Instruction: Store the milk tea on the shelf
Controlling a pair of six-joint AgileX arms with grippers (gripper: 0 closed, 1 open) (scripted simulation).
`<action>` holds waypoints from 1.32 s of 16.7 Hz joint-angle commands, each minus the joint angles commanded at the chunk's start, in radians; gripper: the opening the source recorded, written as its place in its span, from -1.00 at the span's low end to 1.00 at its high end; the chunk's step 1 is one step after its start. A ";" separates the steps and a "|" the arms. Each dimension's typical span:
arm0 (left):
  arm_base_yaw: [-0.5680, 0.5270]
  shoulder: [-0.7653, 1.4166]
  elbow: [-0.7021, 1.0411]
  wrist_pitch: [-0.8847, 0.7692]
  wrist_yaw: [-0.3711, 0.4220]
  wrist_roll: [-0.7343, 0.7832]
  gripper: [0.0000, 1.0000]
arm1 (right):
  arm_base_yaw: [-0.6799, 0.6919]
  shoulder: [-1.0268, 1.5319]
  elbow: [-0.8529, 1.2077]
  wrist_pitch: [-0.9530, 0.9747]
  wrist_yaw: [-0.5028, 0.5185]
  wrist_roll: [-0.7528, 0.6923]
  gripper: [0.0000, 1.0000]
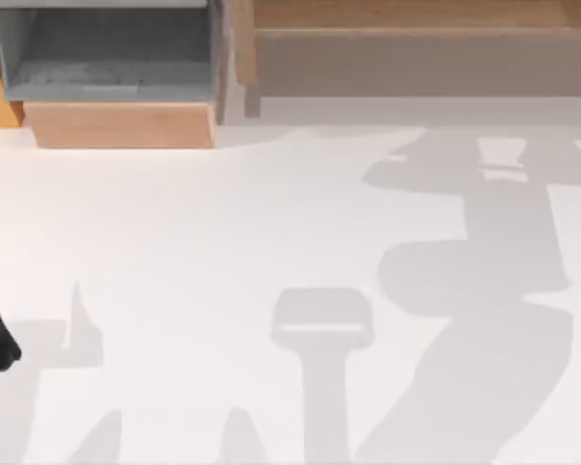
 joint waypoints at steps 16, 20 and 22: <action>0.000 0.000 0.000 0.000 0.000 0.000 1.00 | 0.021 0.112 0.185 -0.130 -0.075 0.094 -0.25; 0.000 0.000 0.000 0.000 0.000 0.000 1.00 | 0.021 0.112 0.185 -0.130 -0.075 0.094 0.36; 0.000 0.000 0.000 0.000 0.000 0.000 1.00 | 0.021 0.112 0.185 -0.130 -0.075 0.094 0.66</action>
